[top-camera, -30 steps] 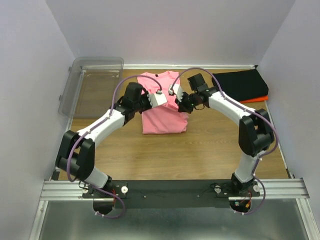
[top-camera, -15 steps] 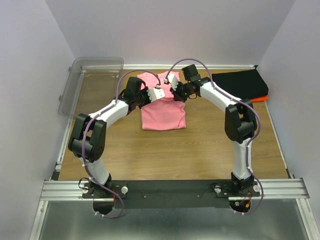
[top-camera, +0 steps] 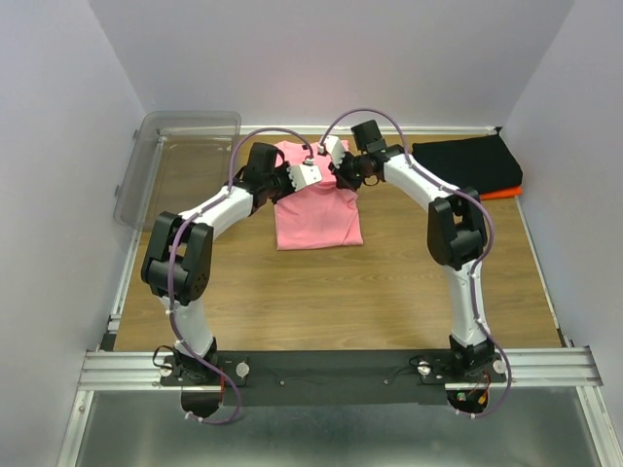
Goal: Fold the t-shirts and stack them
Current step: Fold the tshirt
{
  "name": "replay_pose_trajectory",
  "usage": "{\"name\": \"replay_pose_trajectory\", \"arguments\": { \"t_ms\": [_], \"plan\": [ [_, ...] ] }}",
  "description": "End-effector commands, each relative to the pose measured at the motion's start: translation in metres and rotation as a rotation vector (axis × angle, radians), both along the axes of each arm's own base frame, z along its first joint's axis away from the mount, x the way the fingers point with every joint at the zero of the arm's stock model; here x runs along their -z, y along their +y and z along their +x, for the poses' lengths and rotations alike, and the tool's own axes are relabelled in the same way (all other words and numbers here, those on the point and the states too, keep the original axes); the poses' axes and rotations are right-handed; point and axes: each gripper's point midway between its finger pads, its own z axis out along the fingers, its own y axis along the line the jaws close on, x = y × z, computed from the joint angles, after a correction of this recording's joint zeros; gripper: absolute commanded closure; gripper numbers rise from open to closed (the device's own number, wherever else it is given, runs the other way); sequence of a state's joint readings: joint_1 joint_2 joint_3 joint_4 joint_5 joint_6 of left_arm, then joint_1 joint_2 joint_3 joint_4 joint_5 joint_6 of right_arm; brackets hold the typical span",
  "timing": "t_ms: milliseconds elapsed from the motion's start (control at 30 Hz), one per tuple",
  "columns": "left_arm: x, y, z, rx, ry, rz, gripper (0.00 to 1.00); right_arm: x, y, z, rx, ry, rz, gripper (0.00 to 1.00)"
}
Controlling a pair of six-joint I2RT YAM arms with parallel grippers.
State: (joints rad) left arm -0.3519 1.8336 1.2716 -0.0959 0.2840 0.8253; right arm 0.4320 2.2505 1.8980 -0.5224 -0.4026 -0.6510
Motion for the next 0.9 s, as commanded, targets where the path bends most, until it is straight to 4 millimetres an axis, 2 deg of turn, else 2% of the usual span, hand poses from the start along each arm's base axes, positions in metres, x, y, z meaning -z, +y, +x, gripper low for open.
{"name": "replay_pose_trajectory", "arguments": {
  "t_ms": [0,433,467,500,533,567,600,633,667,700,733,767,800,833,867],
  "plan": [
    [0.001,0.004,0.008,-0.004,0.002,-0.01,1.0,-0.001,0.001,0.011,0.02,-0.015,-0.005,1.0],
    [0.007,0.008,0.016,-0.027,0.013,-0.015,1.0,0.001,0.001,0.024,0.057,-0.029,-0.012,0.99],
    [0.006,0.009,0.018,-0.04,0.008,-0.02,1.0,0.001,0.0,0.027,0.069,-0.03,-0.013,0.96],
    [0.003,0.013,0.025,-0.082,-0.006,-0.017,1.0,0.0,0.0,0.033,0.108,-0.034,-0.012,0.82],
    [-0.003,0.015,0.028,-0.133,-0.007,-0.05,0.96,-0.004,-0.002,0.039,0.139,-0.041,-0.011,0.77],
    [-0.019,0.016,0.039,-0.179,-0.066,-0.089,0.78,-0.007,-0.008,0.047,0.196,-0.058,-0.027,0.73],
    [-0.034,0.028,0.041,-0.252,-0.121,-0.102,0.59,-0.018,-0.008,0.053,0.267,-0.062,0.003,0.57],
    [-0.048,0.032,0.04,-0.282,-0.164,-0.136,0.42,-0.025,-0.012,0.059,0.313,-0.079,0.01,0.54],
    [-0.08,0.037,0.032,-0.304,-0.268,-0.201,0.38,-0.036,-0.016,0.064,0.349,-0.108,0.022,0.47],
    [-0.096,0.043,0.028,-0.328,-0.324,-0.22,0.33,-0.044,-0.021,0.065,0.377,-0.106,0.047,0.37],
    [-0.118,0.045,0.022,-0.321,-0.399,-0.254,0.28,-0.059,-0.024,0.06,0.373,-0.114,0.069,0.3],
    [-0.128,0.045,0.011,-0.291,-0.433,-0.26,0.26,-0.063,-0.024,0.055,0.353,-0.103,0.087,0.29],
    [-0.138,0.043,-0.013,-0.2,-0.488,-0.224,0.2,-0.071,-0.034,0.043,0.318,-0.107,0.082,0.29],
    [-0.157,0.044,-0.028,-0.157,-0.547,-0.219,0.2,-0.07,-0.026,0.023,0.208,-0.066,0.12,0.29],
    [-0.142,0.041,-0.033,-0.11,-0.537,-0.174,0.2,-0.065,-0.038,0.013,0.174,-0.079,0.078,0.29]
  ]
}}
